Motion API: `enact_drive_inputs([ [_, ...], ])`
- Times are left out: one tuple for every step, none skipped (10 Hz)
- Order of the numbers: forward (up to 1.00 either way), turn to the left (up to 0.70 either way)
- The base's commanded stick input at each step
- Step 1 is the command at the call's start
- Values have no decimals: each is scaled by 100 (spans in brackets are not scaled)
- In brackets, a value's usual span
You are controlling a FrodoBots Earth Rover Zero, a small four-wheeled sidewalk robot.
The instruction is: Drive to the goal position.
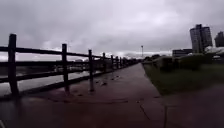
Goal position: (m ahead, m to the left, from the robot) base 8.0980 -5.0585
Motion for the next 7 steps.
enact_drive_inputs([
  [100,-23],
  [100,-33],
  [100,-14],
  [100,-8],
  [100,-2],
  [100,0],
  [100,0],
])
